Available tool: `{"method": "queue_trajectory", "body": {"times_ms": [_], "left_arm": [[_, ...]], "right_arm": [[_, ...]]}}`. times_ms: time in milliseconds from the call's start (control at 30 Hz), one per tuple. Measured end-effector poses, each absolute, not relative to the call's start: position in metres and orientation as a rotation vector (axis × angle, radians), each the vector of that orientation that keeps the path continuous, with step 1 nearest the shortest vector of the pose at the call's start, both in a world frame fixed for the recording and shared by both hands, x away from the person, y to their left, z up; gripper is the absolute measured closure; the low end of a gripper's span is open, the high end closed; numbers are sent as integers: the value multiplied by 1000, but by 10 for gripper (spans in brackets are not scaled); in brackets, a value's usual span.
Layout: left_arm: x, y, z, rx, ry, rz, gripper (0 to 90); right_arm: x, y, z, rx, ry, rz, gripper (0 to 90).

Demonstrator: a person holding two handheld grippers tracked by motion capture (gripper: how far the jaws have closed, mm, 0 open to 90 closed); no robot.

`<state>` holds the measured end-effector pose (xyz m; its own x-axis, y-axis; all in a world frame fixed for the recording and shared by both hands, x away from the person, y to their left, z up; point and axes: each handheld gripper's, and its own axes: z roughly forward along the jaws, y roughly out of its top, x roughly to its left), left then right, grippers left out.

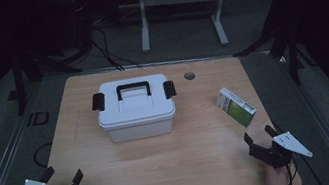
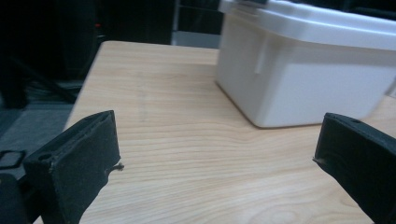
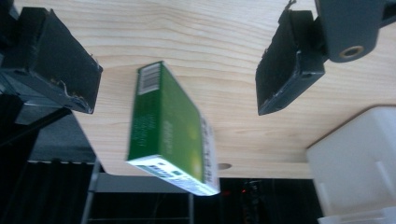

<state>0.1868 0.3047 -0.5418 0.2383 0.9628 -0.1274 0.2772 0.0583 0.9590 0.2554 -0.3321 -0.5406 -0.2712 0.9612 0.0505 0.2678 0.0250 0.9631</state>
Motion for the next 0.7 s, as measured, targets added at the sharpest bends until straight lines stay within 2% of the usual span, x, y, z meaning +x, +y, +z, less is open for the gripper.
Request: {"method": "queue_trajectory", "body": {"times_ms": [300, 700], "left_arm": [[197, 304, -538, 1500, 1174, 711, 0], [220, 298, -538, 1557, 1127, 720, 0]], "right_arm": [[258, -307, -522, 1170, 1714, 1409, 121], [285, -274, -513, 1083, 1806, 1507, 132]]}}
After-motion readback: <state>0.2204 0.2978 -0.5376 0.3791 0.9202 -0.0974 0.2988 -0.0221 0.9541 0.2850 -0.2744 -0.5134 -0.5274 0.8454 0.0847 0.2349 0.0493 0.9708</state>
